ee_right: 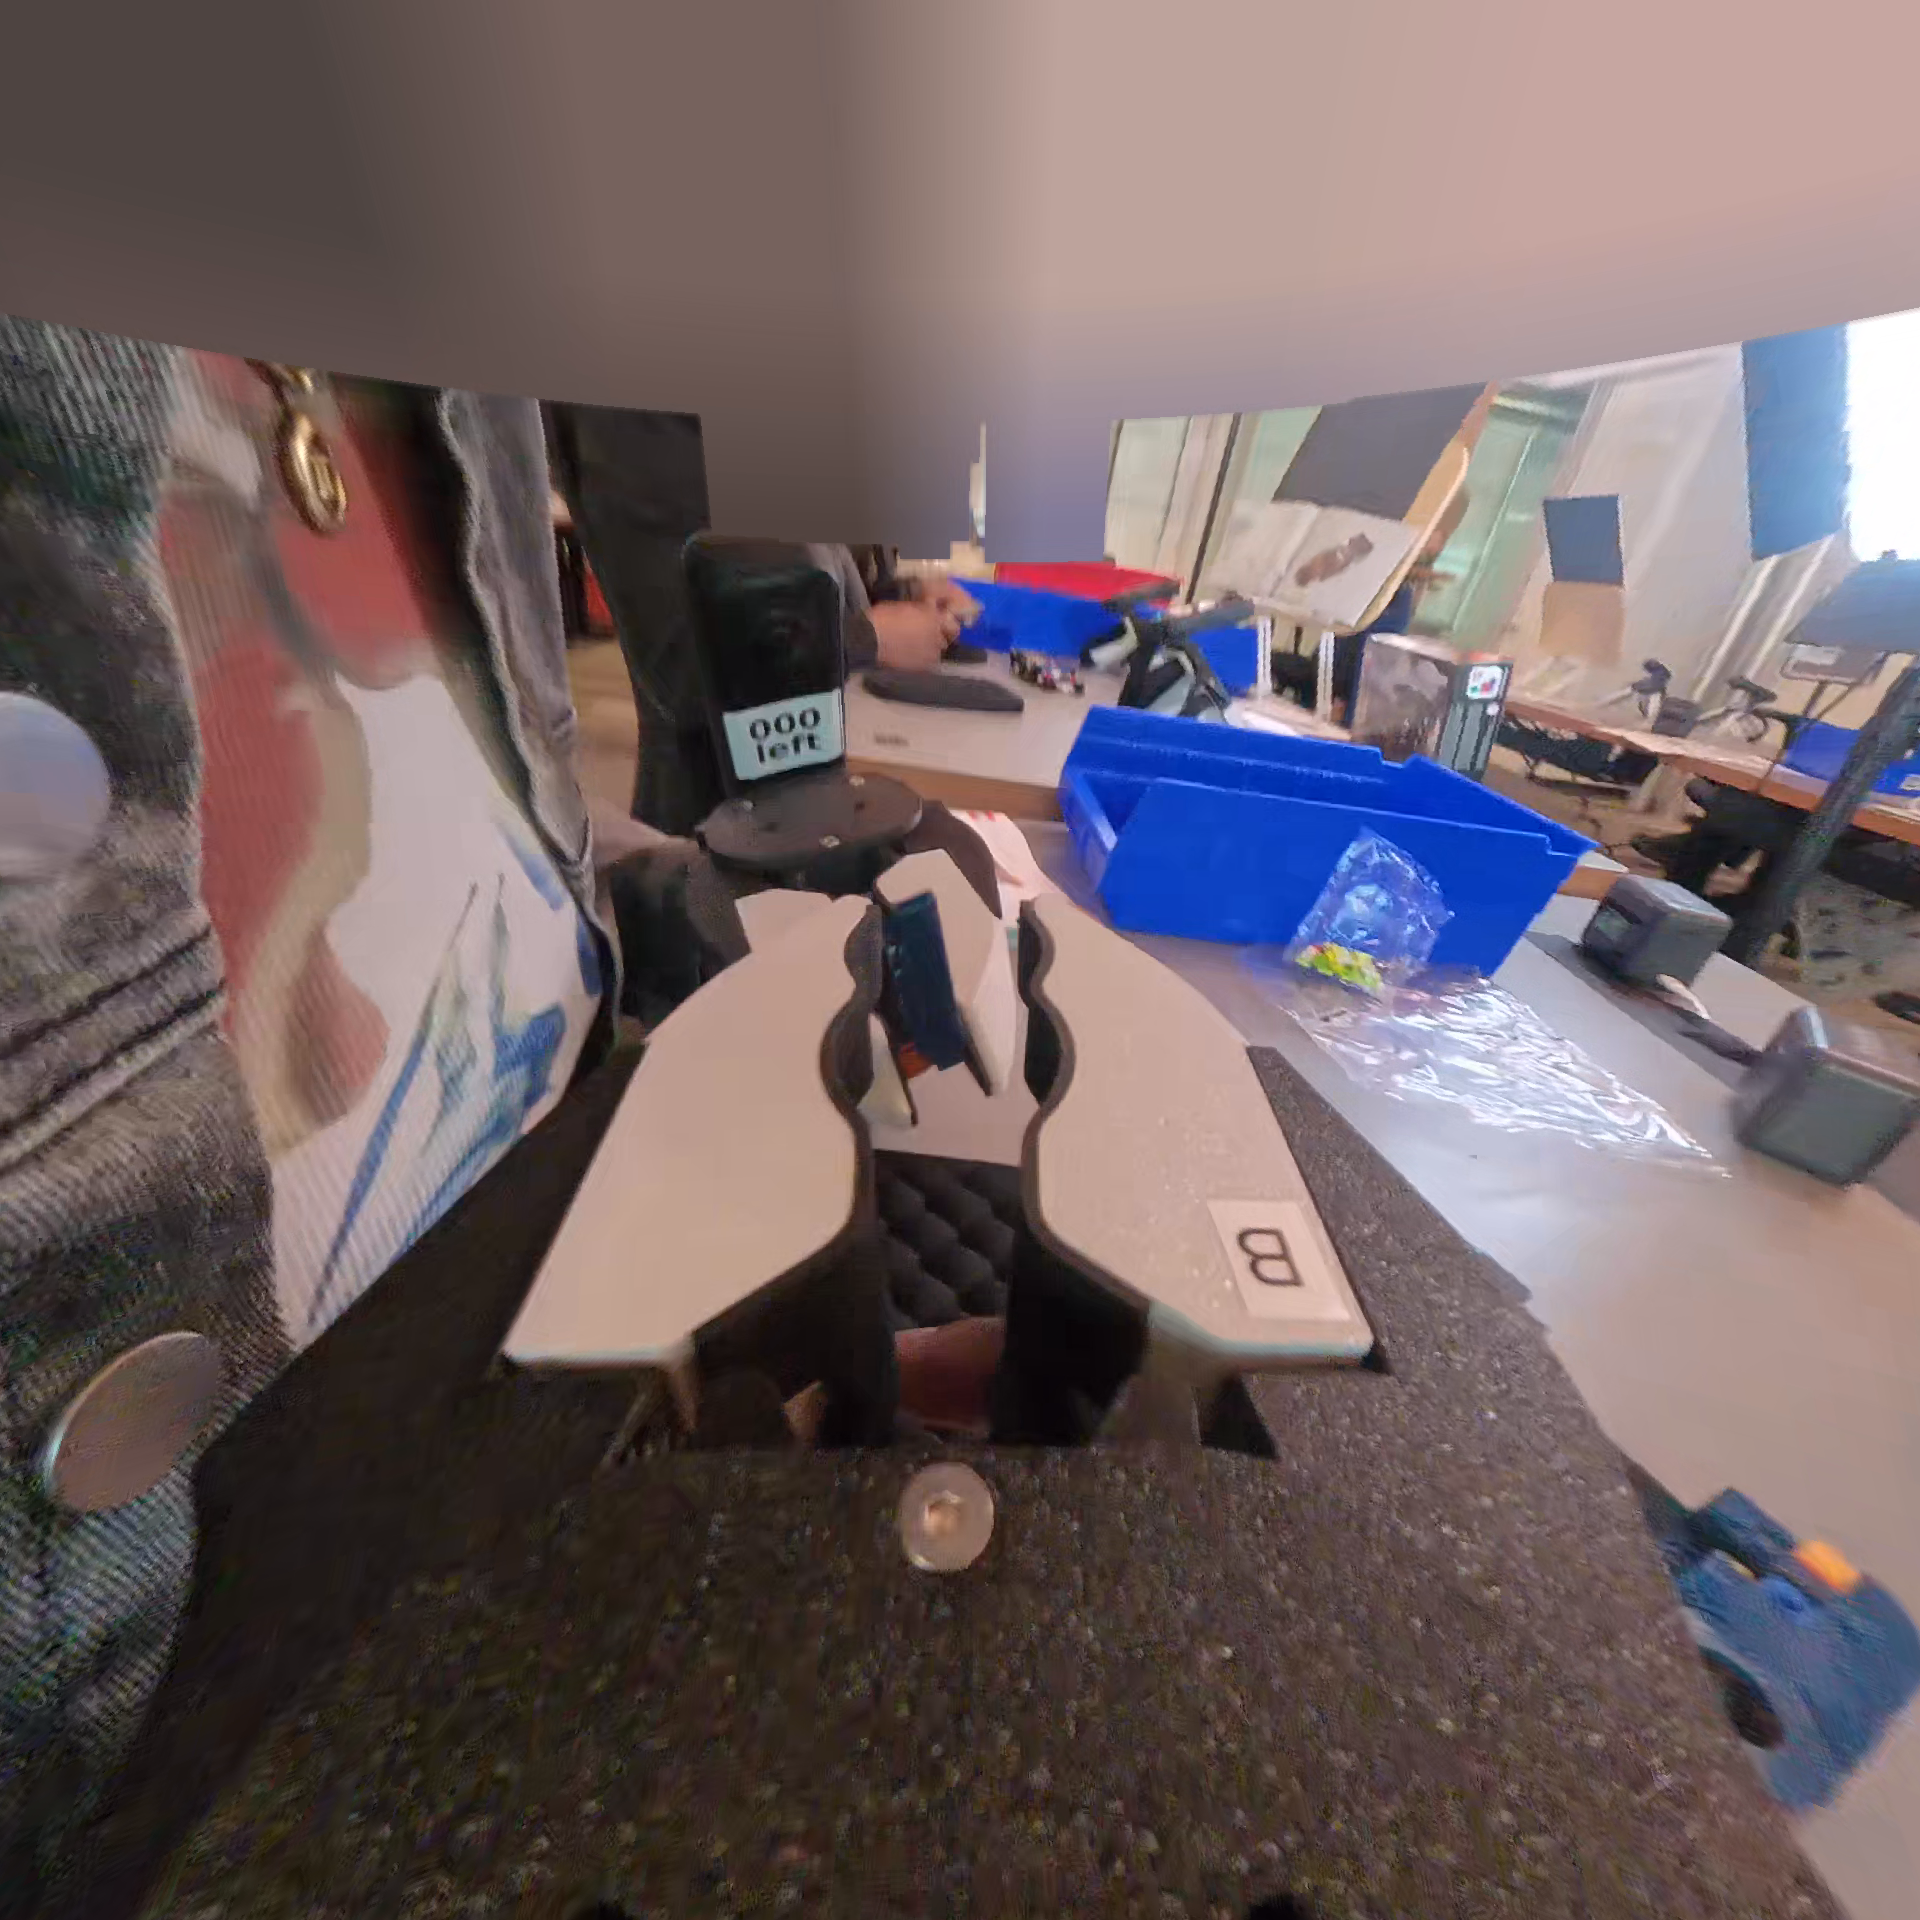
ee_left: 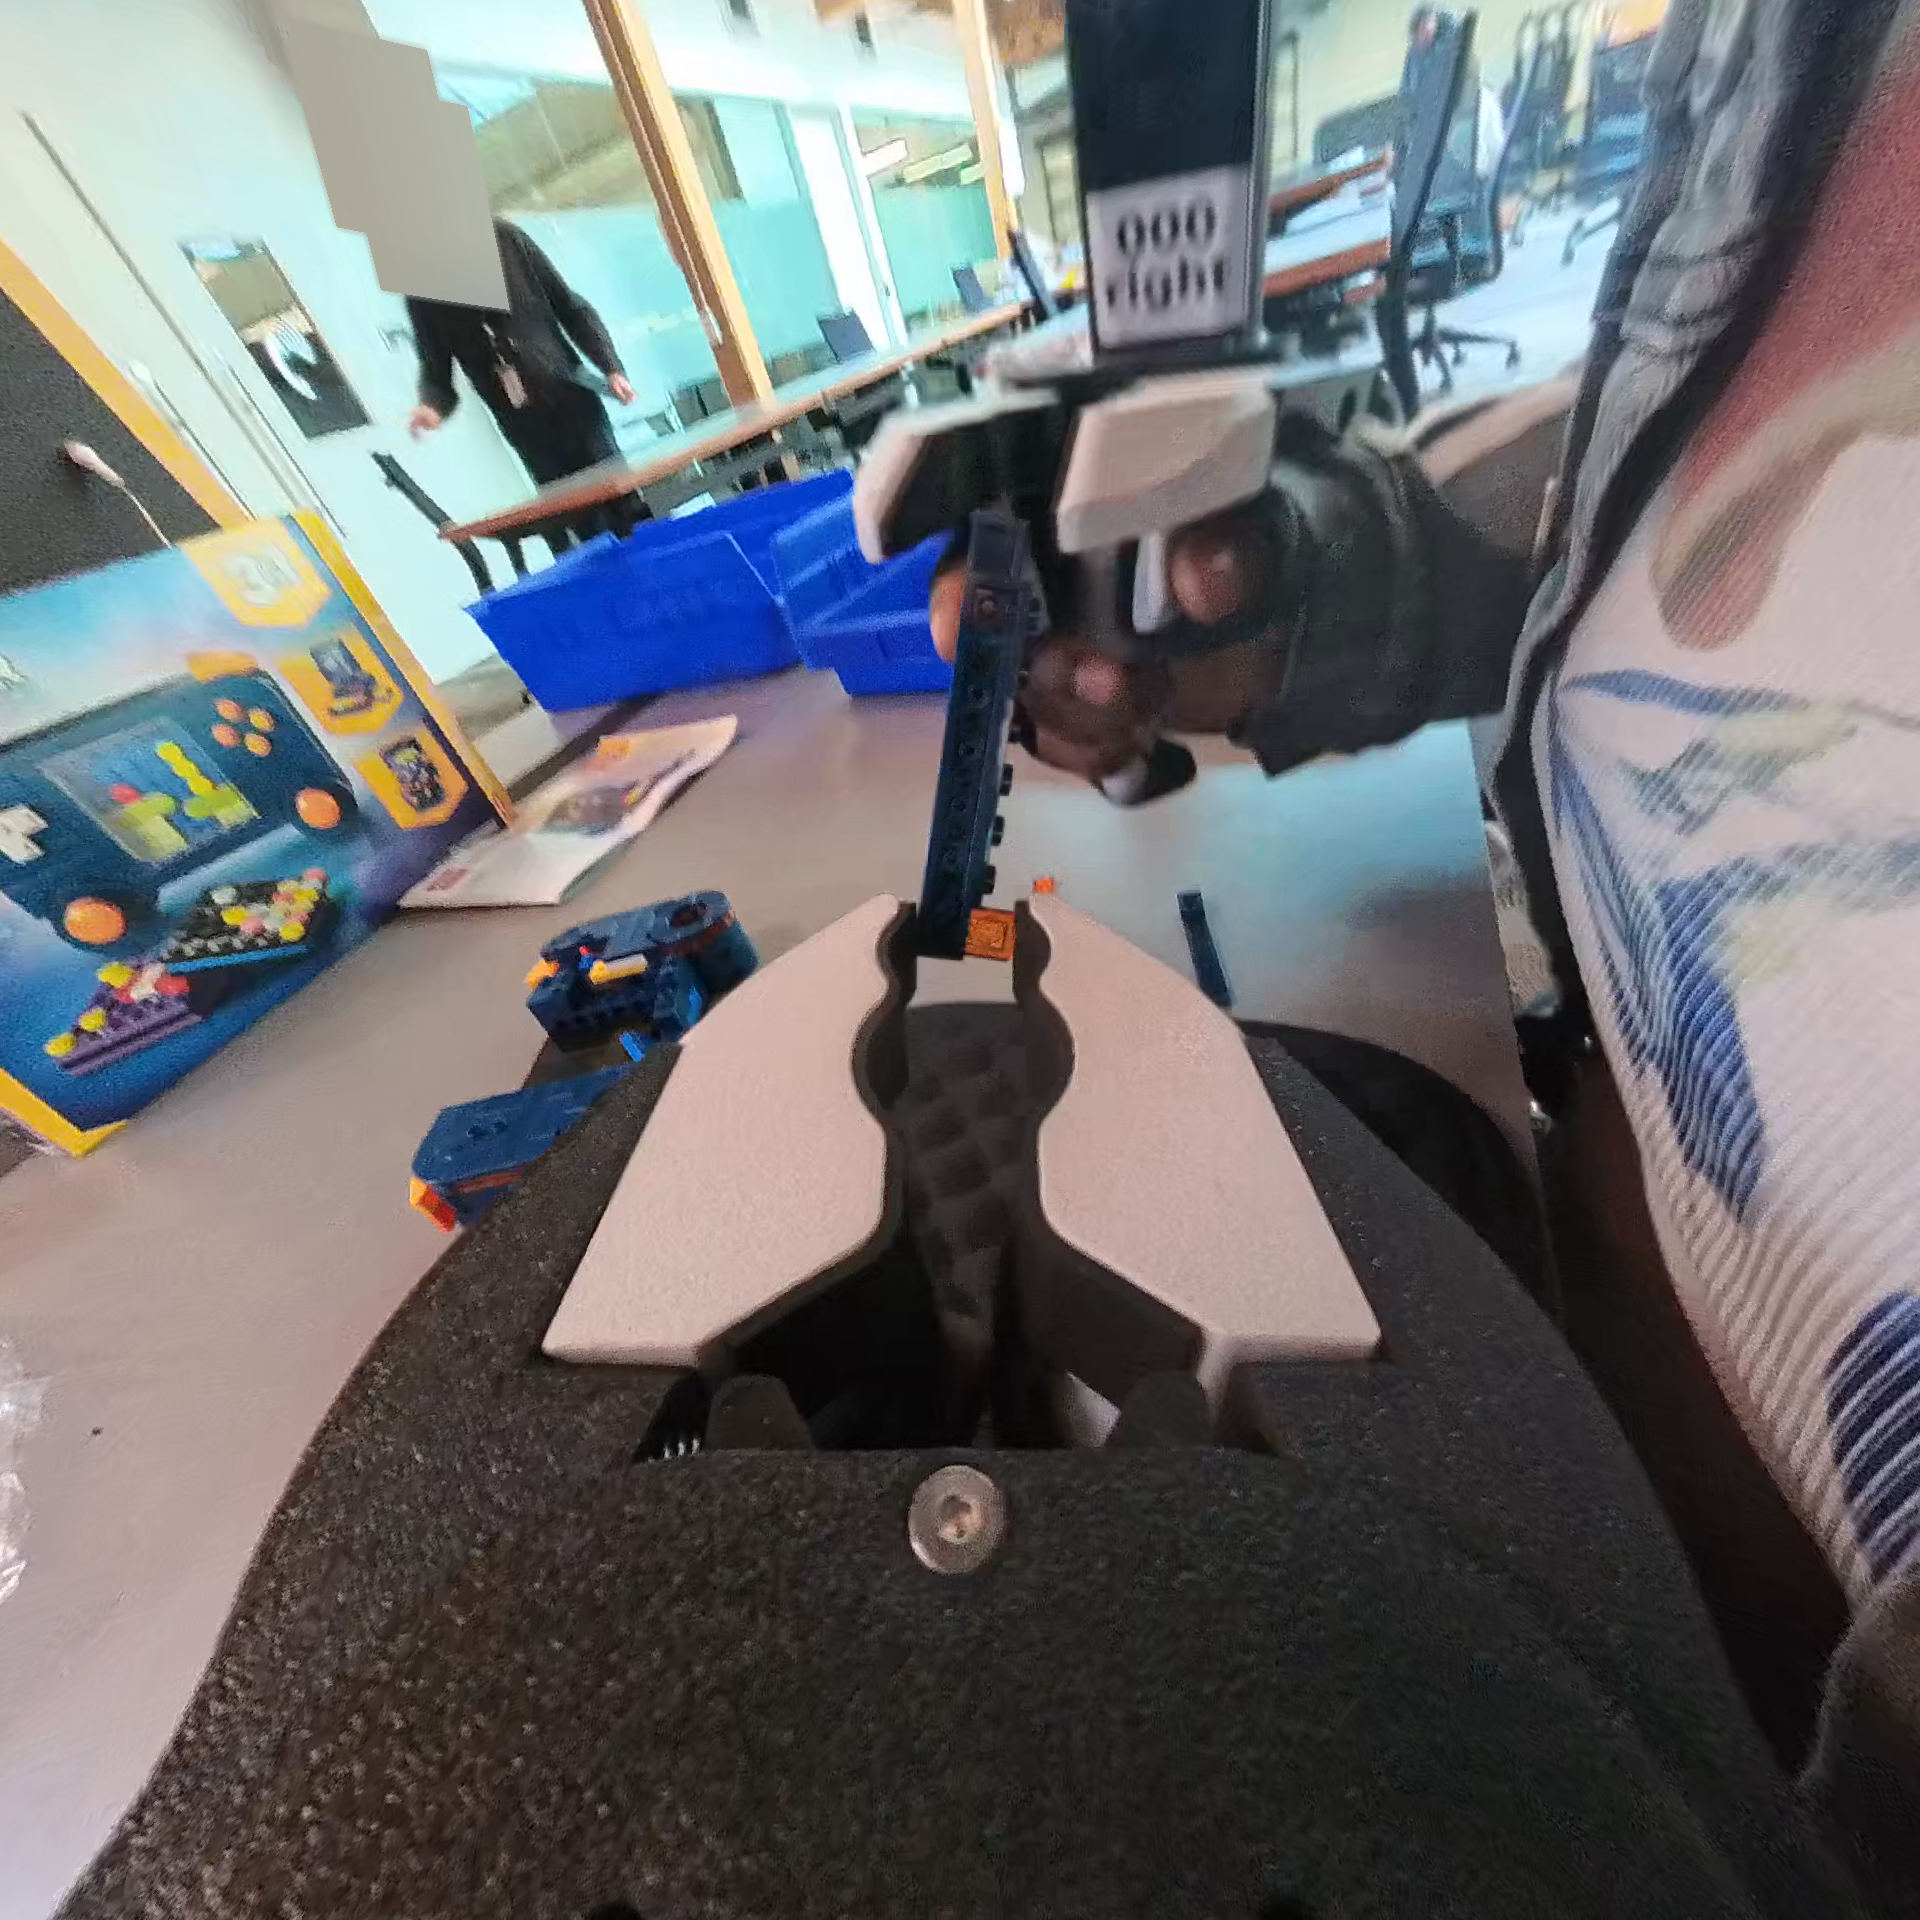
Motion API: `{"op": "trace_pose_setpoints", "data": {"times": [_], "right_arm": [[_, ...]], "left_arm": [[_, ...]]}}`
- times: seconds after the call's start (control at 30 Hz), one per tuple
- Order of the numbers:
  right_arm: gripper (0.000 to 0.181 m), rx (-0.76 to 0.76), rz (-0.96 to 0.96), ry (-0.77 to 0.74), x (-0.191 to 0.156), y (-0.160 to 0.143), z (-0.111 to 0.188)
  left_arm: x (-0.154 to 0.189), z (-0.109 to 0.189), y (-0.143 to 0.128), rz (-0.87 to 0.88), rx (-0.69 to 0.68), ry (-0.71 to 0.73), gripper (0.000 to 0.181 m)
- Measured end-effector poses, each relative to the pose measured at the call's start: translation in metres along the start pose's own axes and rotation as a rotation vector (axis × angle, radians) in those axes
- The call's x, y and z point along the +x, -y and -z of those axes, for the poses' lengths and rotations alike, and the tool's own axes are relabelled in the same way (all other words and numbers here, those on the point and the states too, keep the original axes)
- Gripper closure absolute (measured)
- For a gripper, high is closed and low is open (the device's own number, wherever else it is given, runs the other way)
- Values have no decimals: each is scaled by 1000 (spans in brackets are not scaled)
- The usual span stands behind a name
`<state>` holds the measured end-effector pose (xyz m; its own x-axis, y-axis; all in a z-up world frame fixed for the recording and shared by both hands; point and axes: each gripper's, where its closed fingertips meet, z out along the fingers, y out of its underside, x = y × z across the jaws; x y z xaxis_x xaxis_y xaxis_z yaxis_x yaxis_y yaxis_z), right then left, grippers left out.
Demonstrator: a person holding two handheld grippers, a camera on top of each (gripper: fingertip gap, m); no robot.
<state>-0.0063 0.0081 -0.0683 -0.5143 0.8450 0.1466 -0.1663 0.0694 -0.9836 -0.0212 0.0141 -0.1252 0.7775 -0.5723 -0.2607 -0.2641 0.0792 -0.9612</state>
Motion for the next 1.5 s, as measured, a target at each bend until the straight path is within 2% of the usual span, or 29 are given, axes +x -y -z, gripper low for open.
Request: {"op": "trace_pose_setpoints", "data": {"times": [0.17, 0.23, 0.37, 0.5, 0.57, 0.7, 0.77, 0.9, 1.03, 1.1, 1.17, 1.2, 1.27, 1.37, 1.5], "right_arm": [[161, 51, 16, 28, -8, 0, -6], [172, 72, 36, 53, -12, 5, -9], [172, 43, 82, 85, -18, 4, -11], [172, -68, 162, 70, -18, -4, -12], [172, -121, 182, 68, -18, -11, -13], [172, -154, 178, 70, -20, -20, -15], [172, -150, 166, 71, -21, -21, -15], [172, -61, 35, 92, -23, -10, -16], [172, -20, -39, 82, -22, -8, -17], [172, -86, -8, 66, -19, -16, -18], [172, -205, 39, 70, -19, -32, -17], [172, -247, 42, 73, -19, -38, -16], [172, -317, 30, 78, -20, -49, -15], [172, -334, -8, 75, -18, -54, -14], [172, -365, -55, 64, -17, -63, -13]], "left_arm": [[5, -2, 6, -8, 42, -8, 165], [5, -1, 8, 2, 55, -2, 164], [8, -2, 6, -11, 31, -7, 164], [2, 0, 2, -61, -39, 46, 140], [2, 1, 6, -136, -51, 75, 142], [11, -1, 17, -200, -23, 68, 170], [14, -1, 16, -155, -14, 41, 170], [18, 9, 31, 9, 163, -7, 170], [17, 13, 34, 161, 261, -48, 171], [15, 9, 24, 165, 218, -26, 170], [17, 3, 6, 130, 67, -35, 168], [15, 3, 0, 102, 15, -22, 159], [16, 5, 2, 44, -3, -23, 160], [19, 3, -7, 20, -91, -49, 170], [19, 3, -15, 57, -126, -56, 170]]}}
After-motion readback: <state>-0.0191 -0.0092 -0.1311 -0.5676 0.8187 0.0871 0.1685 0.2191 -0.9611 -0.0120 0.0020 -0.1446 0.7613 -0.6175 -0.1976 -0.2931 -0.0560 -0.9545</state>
